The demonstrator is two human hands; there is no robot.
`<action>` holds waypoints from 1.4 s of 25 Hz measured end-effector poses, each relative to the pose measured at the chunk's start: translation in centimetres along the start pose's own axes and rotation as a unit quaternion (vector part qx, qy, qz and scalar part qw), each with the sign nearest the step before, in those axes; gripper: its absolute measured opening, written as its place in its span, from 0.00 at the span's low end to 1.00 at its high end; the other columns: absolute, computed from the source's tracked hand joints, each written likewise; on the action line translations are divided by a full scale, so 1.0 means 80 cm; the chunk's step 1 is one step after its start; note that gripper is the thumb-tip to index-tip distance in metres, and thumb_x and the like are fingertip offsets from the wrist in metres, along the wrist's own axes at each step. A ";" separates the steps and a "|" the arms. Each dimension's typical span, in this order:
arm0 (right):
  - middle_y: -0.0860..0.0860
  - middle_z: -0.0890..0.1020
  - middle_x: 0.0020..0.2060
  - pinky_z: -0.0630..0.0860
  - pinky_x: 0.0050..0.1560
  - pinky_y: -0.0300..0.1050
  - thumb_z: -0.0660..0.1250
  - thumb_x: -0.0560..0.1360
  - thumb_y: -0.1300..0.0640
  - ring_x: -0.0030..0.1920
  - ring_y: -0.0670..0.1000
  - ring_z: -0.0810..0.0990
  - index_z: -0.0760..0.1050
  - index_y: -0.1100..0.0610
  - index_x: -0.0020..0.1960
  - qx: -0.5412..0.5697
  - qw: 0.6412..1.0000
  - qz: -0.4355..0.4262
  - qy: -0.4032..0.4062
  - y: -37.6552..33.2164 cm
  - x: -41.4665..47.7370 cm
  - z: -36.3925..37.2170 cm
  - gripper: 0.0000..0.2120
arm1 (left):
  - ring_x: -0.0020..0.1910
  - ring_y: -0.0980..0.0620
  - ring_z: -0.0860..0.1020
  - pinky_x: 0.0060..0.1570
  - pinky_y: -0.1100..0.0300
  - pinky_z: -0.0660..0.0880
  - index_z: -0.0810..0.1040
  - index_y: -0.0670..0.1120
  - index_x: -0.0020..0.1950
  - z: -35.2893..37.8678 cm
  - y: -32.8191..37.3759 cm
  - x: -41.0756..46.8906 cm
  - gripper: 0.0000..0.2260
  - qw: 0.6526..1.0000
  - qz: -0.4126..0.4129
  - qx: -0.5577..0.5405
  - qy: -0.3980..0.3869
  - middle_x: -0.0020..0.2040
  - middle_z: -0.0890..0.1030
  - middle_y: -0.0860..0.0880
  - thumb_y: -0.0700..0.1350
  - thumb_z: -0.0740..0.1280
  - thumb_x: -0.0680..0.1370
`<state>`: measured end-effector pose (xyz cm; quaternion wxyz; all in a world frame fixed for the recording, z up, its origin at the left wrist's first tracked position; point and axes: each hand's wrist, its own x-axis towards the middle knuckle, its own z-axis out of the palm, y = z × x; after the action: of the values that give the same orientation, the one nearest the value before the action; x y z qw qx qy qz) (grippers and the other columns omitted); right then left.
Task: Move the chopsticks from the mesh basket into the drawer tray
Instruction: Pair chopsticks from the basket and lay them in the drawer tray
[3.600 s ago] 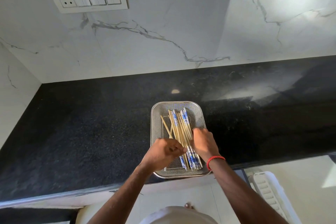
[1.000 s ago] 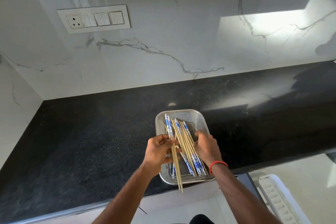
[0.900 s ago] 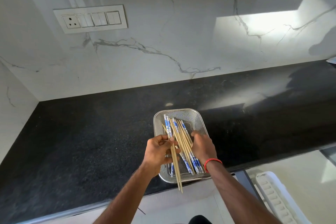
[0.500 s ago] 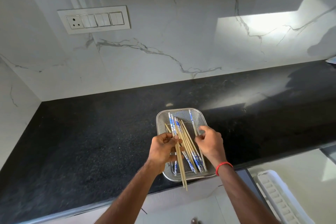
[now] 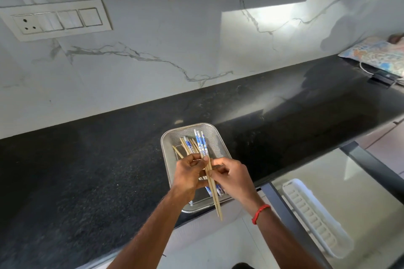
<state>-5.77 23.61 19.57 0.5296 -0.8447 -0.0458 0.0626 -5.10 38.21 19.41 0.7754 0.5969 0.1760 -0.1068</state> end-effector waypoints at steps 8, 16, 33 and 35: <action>0.48 0.87 0.40 0.84 0.44 0.49 0.72 0.74 0.55 0.39 0.45 0.86 0.81 0.53 0.54 -0.009 1.000 0.004 0.010 0.029 -0.014 -0.050 0.09 | 0.40 0.46 0.87 0.37 0.50 0.83 0.82 0.40 0.51 0.063 -0.015 0.001 0.04 0.999 -0.023 0.016 -0.044 0.42 0.87 0.43 0.40 0.71 0.78; 0.47 0.84 0.34 0.77 0.37 0.36 0.73 0.73 0.57 0.34 0.43 0.83 0.83 0.57 0.52 0.032 0.998 0.058 0.004 0.077 -0.046 -0.139 0.08 | 0.44 0.41 0.87 0.41 0.47 0.84 0.81 0.36 0.55 0.148 -0.041 -0.019 0.08 0.991 -0.049 0.045 -0.114 0.46 0.87 0.39 0.39 0.69 0.78; 0.52 0.85 0.35 0.79 0.44 0.47 0.75 0.70 0.54 0.38 0.54 0.83 0.83 0.57 0.43 -0.135 0.977 0.146 0.081 0.265 -0.072 -0.322 0.06 | 0.50 0.43 0.84 0.54 0.48 0.80 0.83 0.45 0.47 0.306 -0.146 -0.017 0.08 0.973 -0.122 0.179 -0.080 0.50 0.86 0.45 0.47 0.67 0.81; 0.48 0.78 0.28 0.76 0.39 0.46 0.74 0.70 0.54 0.34 0.53 0.78 0.79 0.54 0.36 -0.176 0.970 0.156 0.060 0.289 -0.066 -0.322 0.06 | 0.48 0.46 0.85 0.49 0.53 0.81 0.83 0.46 0.47 0.312 -0.162 -0.015 0.08 0.971 -0.127 0.186 -0.077 0.48 0.86 0.48 0.48 0.67 0.81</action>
<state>-6.76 -10.11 10.20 0.3579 -0.9236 0.1081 0.0848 -7.43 10.64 13.99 0.6422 0.6932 0.1672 -0.2812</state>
